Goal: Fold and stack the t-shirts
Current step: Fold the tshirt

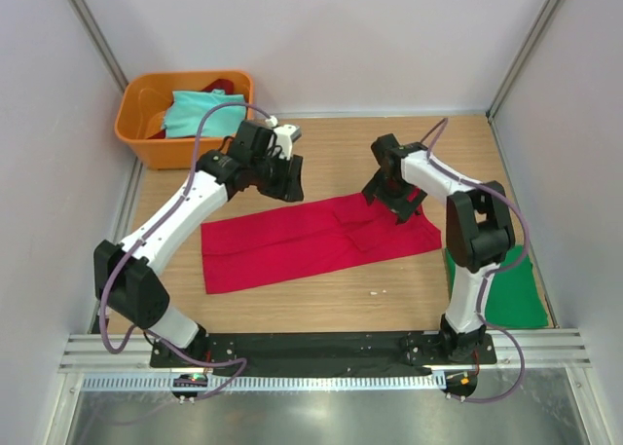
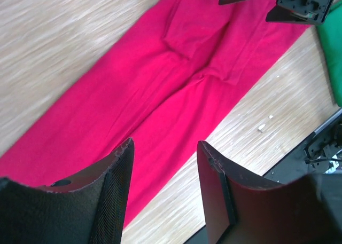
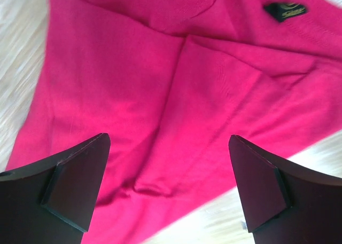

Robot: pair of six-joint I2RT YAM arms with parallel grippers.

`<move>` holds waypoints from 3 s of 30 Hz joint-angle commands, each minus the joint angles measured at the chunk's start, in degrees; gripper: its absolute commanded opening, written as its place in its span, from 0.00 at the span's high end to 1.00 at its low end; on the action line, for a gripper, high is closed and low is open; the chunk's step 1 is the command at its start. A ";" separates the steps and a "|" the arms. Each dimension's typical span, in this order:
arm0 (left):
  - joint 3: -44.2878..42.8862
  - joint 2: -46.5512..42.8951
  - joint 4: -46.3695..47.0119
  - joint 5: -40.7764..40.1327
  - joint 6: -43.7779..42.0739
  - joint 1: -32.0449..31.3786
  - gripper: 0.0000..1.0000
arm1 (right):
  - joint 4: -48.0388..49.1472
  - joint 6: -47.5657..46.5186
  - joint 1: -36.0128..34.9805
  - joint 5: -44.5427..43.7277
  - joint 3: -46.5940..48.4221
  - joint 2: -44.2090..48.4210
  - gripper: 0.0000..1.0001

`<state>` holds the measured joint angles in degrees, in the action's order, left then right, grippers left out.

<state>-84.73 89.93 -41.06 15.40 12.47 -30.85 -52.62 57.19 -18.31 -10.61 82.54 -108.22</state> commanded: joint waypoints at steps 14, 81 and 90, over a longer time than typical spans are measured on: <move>5.54 -9.69 -6.57 -3.44 -1.39 6.59 0.40 | 14.81 4.01 0.20 -11.97 -0.47 -13.05 0.00; 17.84 -19.44 1.16 0.76 35.70 1.83 0.33 | 16.41 -46.29 0.20 -2.13 35.93 -27.72 0.13; 19.77 -18.13 -1.22 6.57 30.51 12.12 0.34 | 17.64 -47.70 -4.01 -2.75 49.28 -39.95 0.14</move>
<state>-65.08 71.33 -41.47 18.09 46.15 -21.19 -35.75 11.42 -19.46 -12.36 127.52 -144.62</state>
